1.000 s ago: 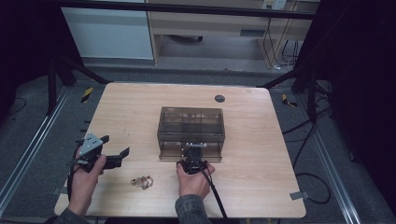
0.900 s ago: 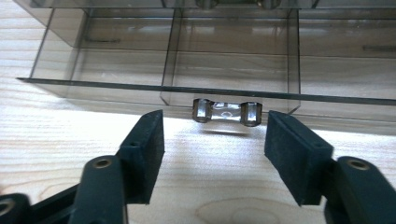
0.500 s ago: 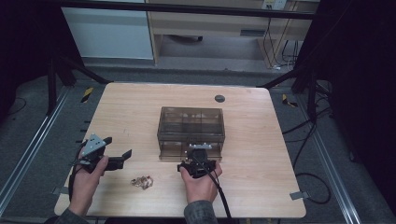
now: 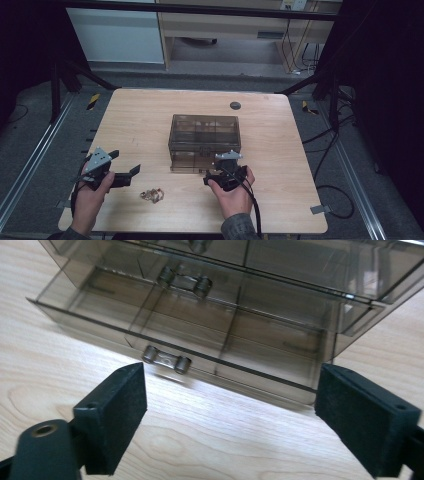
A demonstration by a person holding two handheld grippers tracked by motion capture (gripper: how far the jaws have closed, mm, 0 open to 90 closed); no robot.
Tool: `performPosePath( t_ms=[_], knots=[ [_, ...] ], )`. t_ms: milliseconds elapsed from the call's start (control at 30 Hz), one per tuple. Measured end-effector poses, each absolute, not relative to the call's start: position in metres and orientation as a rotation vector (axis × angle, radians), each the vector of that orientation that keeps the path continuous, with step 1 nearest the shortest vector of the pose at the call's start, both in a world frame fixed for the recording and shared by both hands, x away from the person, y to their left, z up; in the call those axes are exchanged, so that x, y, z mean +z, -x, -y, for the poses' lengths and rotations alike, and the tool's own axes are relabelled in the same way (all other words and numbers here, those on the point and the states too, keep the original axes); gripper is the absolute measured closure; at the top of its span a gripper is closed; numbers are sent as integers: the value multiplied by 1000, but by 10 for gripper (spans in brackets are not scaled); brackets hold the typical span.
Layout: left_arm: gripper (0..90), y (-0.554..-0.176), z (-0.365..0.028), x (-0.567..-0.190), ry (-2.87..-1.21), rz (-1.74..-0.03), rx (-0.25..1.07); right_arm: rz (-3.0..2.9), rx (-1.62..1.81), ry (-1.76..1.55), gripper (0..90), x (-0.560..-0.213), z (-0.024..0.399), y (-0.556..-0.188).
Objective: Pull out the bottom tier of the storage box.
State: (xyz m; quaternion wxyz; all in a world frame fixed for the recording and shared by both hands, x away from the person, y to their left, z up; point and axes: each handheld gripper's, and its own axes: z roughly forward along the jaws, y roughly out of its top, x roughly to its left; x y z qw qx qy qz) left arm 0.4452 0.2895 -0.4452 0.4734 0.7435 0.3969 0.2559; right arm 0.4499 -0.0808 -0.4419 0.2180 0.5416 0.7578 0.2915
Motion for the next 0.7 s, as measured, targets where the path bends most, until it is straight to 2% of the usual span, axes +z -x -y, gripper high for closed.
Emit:
performPosePath(
  t_ms=[200,333,467,567,700],
  knots=[
    [45,-445,-283,-449,-1847,-968,654,-2165,847,-1394,66,-443,96,-451],
    [48,-442,-270,-455,-1911,-941,684,-2237,841,-1244,80,-443,108,-453],
    [47,-439,-267,-460,-1936,-928,678,-2245,873,-1207,109,-446,123,-455],
    [48,-438,-273,-460,-1902,-936,656,-2256,875,-1171,181,-449,136,-456],
    [47,-441,-275,-462,-1885,-941,654,-2277,954,-1114,226,-447,151,-457]
  ],
)
